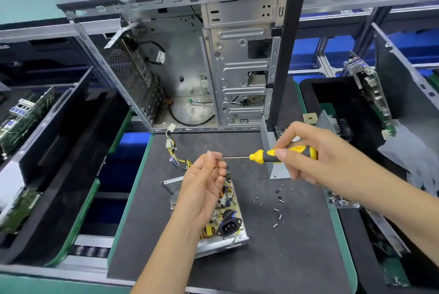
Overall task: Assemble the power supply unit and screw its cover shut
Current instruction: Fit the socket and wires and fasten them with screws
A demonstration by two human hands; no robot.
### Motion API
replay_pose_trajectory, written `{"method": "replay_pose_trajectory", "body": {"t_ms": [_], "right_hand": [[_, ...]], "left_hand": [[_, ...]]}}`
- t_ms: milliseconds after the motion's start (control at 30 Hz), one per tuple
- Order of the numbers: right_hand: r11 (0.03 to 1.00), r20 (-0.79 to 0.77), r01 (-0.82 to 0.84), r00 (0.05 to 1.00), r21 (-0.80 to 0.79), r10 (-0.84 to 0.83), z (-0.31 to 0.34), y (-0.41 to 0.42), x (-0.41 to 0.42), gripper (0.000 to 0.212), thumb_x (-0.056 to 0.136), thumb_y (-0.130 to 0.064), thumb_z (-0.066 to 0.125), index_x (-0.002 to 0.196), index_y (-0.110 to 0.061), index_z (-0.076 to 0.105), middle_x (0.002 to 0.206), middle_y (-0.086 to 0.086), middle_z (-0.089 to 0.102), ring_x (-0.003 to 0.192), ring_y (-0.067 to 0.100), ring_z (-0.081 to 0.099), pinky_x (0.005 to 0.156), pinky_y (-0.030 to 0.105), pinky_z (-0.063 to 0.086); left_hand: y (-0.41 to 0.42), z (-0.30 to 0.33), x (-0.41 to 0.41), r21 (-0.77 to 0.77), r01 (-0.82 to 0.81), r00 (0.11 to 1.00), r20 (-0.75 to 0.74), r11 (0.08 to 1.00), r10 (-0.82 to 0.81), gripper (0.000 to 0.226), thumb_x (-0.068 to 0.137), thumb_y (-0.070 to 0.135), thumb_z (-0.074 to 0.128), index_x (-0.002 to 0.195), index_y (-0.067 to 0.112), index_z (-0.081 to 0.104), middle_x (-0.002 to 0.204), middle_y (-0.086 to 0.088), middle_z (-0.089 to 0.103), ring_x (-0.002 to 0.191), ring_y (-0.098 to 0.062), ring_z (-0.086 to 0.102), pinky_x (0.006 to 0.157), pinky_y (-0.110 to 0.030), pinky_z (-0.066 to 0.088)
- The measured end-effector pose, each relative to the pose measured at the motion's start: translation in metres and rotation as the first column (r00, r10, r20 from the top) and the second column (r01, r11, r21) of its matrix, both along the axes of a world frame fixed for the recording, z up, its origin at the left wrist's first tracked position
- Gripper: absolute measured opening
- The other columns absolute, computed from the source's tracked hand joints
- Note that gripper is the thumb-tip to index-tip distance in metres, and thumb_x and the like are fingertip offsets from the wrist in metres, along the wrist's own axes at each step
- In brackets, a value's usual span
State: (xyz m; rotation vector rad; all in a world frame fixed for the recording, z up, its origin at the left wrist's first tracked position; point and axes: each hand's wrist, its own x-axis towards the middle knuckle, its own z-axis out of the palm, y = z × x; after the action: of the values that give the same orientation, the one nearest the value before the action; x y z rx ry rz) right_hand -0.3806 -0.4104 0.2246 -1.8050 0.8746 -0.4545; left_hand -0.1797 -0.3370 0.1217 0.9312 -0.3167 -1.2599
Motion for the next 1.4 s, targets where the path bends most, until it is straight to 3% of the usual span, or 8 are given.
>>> {"method": "replay_pose_trajectory", "body": {"t_ms": [133,200,333,467,533,667,900,1400], "right_hand": [[1.0,0.022,0.014,1.0,-0.011,-0.014,0.001,-0.005,-0.003,0.008,0.088,-0.027,0.06,0.08,-0.027,0.058,0.056,0.002,0.061,0.042,0.007,0.039,0.041,0.015,0.032],[0.999,0.006,0.012,1.0,-0.053,-0.012,0.003,-0.01,-0.005,0.008,0.087,-0.029,0.06,0.079,-0.028,0.059,0.057,0.002,0.062,0.042,0.007,0.038,0.041,0.016,0.033],[0.985,-0.059,-0.02,0.998,-0.172,0.01,0.003,-0.019,-0.006,0.013,0.085,-0.027,0.063,0.072,-0.026,0.062,0.05,-0.002,0.061,0.037,0.005,0.036,0.039,0.012,0.029],[0.96,-0.197,-0.111,0.979,-0.259,0.06,-0.008,-0.016,0.007,0.014,0.081,-0.026,0.066,0.068,-0.022,0.062,0.05,-0.012,0.061,0.042,0.003,0.045,0.043,0.009,0.032],[0.946,-0.274,-0.181,0.956,-0.268,0.106,-0.017,-0.013,0.017,0.016,0.081,-0.027,0.065,0.066,-0.024,0.061,0.056,-0.015,0.064,0.05,0.003,0.049,0.05,0.012,0.037],[0.92,-0.351,-0.283,0.919,-0.27,0.179,-0.031,-0.008,0.033,0.016,0.082,-0.028,0.062,0.067,-0.022,0.06,0.055,-0.013,0.062,0.053,0.001,0.051,0.051,0.014,0.039],[0.886,-0.391,-0.342,0.896,-0.312,0.208,-0.043,-0.005,0.049,0.018,0.082,-0.032,0.062,0.07,-0.019,0.061,0.057,-0.005,0.059,0.062,0.004,0.05,0.056,0.021,0.041],[0.847,-0.505,-0.435,0.828,-0.306,0.242,-0.048,0.002,0.065,0.021,0.084,-0.034,0.06,0.074,-0.016,0.061,0.057,-0.001,0.057,0.053,0.013,0.049,0.048,0.028,0.04]], "left_hand": [[0.009,0.001,0.009,0.013,0.114,0.993,0.037,0.993,-0.114,0.078,0.056,0.056,0.087,0.113,0.006,0.067,0.078,-0.007,0.067,0.06,-0.01,0.063,0.046,-0.017,0.051],[0.02,-0.001,0.019,0.07,0.112,0.968,0.22,0.991,-0.124,0.072,0.072,0.059,0.073,0.116,0.004,0.062,0.078,-0.011,0.066,0.058,-0.014,0.06,0.042,-0.021,0.047],[0.041,-0.01,0.033,0.189,0.149,0.622,0.745,0.971,-0.241,0.034,0.095,0.04,0.051,0.085,0.017,0.073,0.077,-0.003,0.07,0.066,-0.012,0.062,0.054,-0.022,0.05],[0.05,-0.014,0.027,0.348,0.359,0.396,0.784,0.866,-0.479,0.028,0.098,0.031,0.05,0.1,0.022,0.076,0.1,0.013,0.075,0.099,-0.003,0.067,0.082,-0.016,0.051],[0.051,-0.013,0.027,0.359,0.407,0.345,0.791,0.84,-0.505,0.03,0.101,0.034,0.047,0.106,0.025,0.075,0.107,0.016,0.073,0.108,-0.005,0.064,0.089,-0.017,0.049],[0.058,-0.016,0.025,0.355,0.453,0.095,0.893,0.818,-0.44,0.045,0.101,0.04,0.034,0.099,0.024,0.076,0.103,0.018,0.071,0.109,-0.007,0.061,0.1,-0.034,0.03],[0.056,-0.022,0.028,0.244,0.36,0.169,0.932,0.901,-0.32,0.055,0.1,0.041,0.037,0.061,0.017,0.067,0.071,0.006,0.068,0.081,-0.015,0.064,0.097,-0.042,0.034],[0.057,-0.022,0.026,0.215,0.329,0.193,0.938,0.919,-0.289,0.053,0.099,0.04,0.039,0.062,0.017,0.068,0.072,0.007,0.069,0.083,-0.012,0.064,0.098,-0.043,0.035]]}}
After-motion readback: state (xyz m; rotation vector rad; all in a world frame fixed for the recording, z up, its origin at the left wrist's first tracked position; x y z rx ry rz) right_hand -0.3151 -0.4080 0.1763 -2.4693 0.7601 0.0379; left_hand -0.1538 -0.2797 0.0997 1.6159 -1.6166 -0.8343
